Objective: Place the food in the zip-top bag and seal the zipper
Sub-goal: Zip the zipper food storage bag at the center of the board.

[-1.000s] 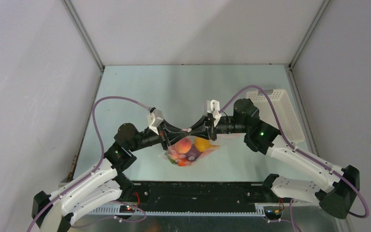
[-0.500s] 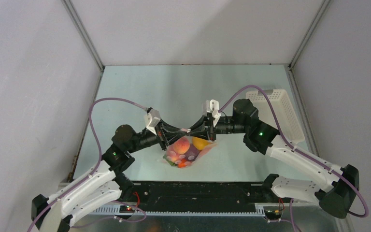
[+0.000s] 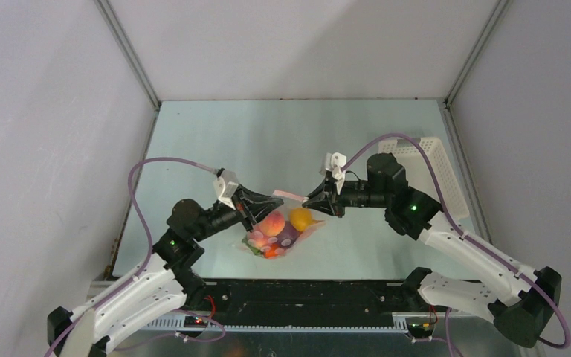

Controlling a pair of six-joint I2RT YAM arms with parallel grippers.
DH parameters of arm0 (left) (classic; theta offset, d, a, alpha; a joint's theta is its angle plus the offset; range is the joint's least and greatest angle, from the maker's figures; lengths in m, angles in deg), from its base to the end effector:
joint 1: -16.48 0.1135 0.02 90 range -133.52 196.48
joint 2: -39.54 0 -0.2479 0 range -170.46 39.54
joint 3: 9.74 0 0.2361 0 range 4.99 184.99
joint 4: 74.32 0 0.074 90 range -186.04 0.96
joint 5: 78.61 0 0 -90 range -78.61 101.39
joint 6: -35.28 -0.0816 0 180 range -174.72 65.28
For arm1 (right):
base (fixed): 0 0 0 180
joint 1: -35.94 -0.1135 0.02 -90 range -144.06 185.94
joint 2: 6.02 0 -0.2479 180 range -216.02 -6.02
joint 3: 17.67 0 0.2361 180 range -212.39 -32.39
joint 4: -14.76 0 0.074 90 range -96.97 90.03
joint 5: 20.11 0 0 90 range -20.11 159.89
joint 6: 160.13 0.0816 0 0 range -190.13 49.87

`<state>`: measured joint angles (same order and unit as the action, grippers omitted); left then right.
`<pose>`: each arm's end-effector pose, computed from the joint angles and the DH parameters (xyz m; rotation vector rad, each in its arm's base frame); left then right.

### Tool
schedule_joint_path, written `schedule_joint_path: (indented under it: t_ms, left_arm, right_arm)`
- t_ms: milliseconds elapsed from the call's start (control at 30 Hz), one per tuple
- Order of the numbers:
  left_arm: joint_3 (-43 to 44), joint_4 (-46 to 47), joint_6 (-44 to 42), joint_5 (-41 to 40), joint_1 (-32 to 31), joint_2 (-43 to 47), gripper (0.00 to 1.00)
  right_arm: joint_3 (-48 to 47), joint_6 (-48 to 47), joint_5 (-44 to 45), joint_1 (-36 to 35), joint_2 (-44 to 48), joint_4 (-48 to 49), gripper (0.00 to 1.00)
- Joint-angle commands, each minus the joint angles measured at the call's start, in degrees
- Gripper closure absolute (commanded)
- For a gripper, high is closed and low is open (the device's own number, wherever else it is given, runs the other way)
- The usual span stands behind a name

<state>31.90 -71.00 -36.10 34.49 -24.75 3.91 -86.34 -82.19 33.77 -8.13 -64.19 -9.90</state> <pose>0.1296 -0.1562 0.3068 0.6397 1.3821 -1.1322 0.1512 0.2134 0.3329 -1.2631 1.3873 0.9605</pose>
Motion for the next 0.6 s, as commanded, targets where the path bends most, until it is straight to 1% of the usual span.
schedule_joint_path:
  t_ms: [0,333,567]
  left_arm:
    - [-0.01,3.92,-0.25,-7.54,0.55,2.46,1.00]
    - [-0.28,1.84,-1.21,-16.89,0.55,4.48,1.00]
    - [0.05,0.93,-1.84,-19.28,0.56,4.89,1.00]
  right_arm:
    - [2.51,0.45,3.48,2.33,3.64,-4.33,0.93]
    - [6.58,1.95,8.59,5.64,9.30,-7.94,0.93]
    - [8.88,2.70,13.17,8.64,13.04,-10.16,0.92]
